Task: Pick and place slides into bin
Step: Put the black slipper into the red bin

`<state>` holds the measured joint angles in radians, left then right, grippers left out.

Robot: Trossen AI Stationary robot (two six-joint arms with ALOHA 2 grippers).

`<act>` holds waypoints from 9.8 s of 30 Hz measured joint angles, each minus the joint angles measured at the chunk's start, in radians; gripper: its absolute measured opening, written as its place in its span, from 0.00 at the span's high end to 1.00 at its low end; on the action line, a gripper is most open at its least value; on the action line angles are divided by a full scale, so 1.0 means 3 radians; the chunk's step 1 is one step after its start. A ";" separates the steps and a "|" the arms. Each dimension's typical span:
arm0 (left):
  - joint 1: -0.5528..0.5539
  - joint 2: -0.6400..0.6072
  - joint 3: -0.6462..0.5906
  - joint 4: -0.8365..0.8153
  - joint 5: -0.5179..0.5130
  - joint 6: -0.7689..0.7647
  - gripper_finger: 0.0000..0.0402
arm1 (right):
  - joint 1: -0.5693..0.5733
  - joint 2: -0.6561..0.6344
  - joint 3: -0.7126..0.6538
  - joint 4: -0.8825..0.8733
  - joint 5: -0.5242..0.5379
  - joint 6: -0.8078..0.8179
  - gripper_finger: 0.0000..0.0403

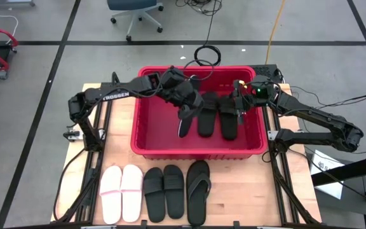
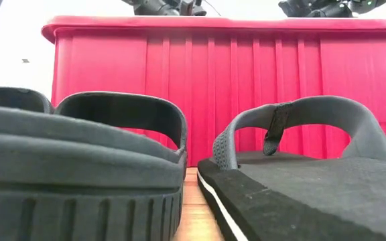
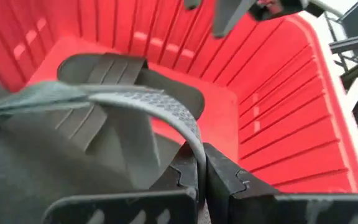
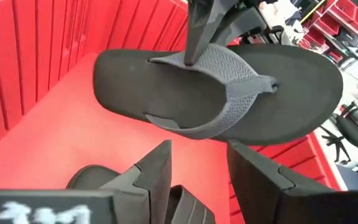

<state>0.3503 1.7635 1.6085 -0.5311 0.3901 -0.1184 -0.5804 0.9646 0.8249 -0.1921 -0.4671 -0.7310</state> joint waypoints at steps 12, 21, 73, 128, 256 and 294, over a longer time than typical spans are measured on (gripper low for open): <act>0.0056 -0.0647 0.0000 -0.0492 -0.0359 0.0072 1.00 | -0.0001 0.0000 0.0000 -0.0003 -0.0002 0.0040 0.65; 0.0077 -0.1119 -0.0020 -0.0639 -0.0327 0.0451 1.00 | -0.0001 0.0000 0.0000 -0.0001 -0.0005 0.0043 0.64; 0.0580 0.0111 -0.2022 0.3061 0.1292 -0.0570 1.00 | -0.0001 0.0001 -0.0001 0.0004 0.0006 0.0475 0.65; 0.0513 0.0108 -0.2022 0.2648 0.0096 0.0230 0.89 | -0.0001 0.0003 -0.0001 0.0004 0.0011 0.0454 0.66; 0.0065 -0.0159 -0.2014 0.1587 -0.0319 0.0453 0.57 | -0.0004 0.0003 -0.0001 0.0156 0.0172 0.0479 0.68; -0.1115 -0.0194 0.0950 -0.1046 -0.2112 0.0275 0.57 | 0.0915 -0.1075 0.0250 -0.0581 0.0151 0.0568 0.68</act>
<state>0.0157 1.7054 1.8936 -0.8450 -0.2436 -0.0359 -0.3059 0.6422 0.9000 -0.3663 -0.4217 -0.5605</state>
